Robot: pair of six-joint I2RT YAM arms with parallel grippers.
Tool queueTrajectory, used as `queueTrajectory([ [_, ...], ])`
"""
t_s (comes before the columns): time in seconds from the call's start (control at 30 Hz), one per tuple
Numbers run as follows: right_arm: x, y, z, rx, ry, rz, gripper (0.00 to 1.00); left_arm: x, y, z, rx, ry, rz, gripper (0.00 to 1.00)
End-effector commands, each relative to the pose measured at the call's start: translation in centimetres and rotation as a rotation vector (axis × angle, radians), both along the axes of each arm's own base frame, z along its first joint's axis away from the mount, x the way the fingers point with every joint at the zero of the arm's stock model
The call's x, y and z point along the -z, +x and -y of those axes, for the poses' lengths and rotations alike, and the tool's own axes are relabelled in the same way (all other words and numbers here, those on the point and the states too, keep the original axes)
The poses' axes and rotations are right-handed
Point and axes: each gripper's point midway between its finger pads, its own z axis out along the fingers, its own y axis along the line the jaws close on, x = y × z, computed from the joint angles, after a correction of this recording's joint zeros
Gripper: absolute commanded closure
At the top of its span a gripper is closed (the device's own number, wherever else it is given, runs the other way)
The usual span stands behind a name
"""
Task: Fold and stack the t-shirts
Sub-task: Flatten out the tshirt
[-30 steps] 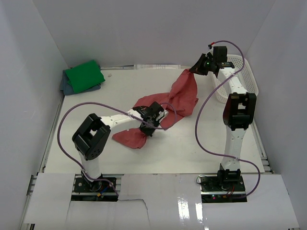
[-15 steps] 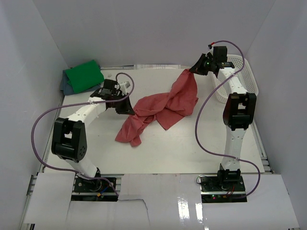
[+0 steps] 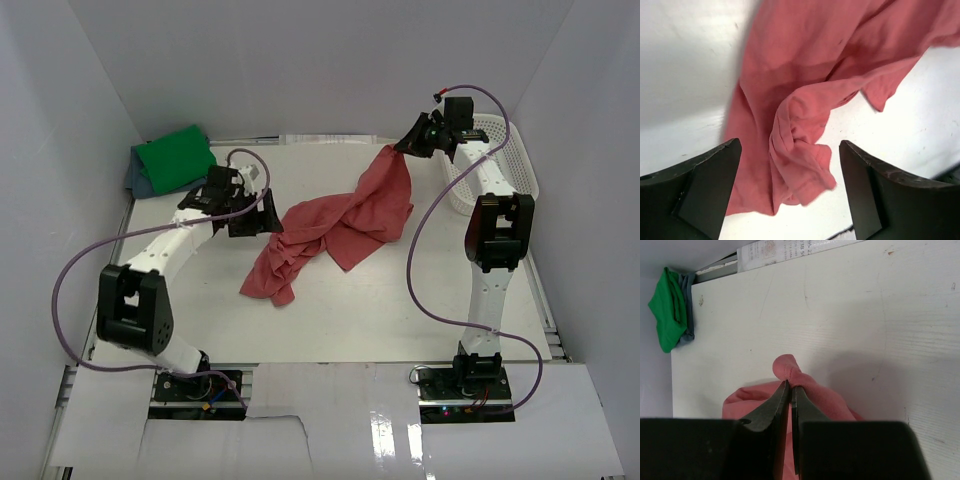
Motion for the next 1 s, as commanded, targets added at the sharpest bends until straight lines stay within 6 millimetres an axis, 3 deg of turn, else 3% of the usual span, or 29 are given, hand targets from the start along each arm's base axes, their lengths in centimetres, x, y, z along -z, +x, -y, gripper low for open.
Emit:
queueTrajectory([
  [0.0,-3.1,-0.4,-0.3,-0.026,0.01,0.07,0.92,-7.8,1.4,-1.7,-0.052,0.07,0.268,0.09],
  [0.03,-3.0,-0.4,-0.3,-0.027,0.009,0.068,0.92,-9.1,1.5,-1.8,-0.053,0.075,0.293,0.09],
  [0.17,-2.6,-0.3,0.0,-0.023,-0.001,0.063,0.92,-8.9,-0.2,-0.7,-0.018,0.192,0.288,0.1],
  [0.23,-2.4,-0.4,-0.1,-0.025,-0.004,0.059,0.92,-7.4,-0.6,-1.5,-0.059,0.303,0.234,0.11],
  [0.33,-2.2,-0.4,0.0,-0.02,-0.009,0.054,0.92,-4.7,-2.0,-1.0,-0.072,0.401,0.101,0.16],
  [0.43,-2.1,-0.4,0.0,-0.019,-0.012,0.052,0.92,-3.8,-2.8,-1.0,-0.115,0.505,0.039,0.22],
  [0.63,-1.9,-0.5,0.1,-0.018,-0.017,0.048,0.92,-3.1,-4.0,0.0,-0.141,0.592,-0.028,0.3],
  [0.83,-1.6,-0.5,0.1,-0.021,-0.021,0.043,0.92,-2.2,-4.9,1.4,-0.123,0.574,-0.06,0.43],
  [0.97,-1.3,-0.6,0.1,-0.023,-0.019,0.035,0.92,-1.5,-5.3,1.9,-0.117,0.584,-0.074,0.43],
])
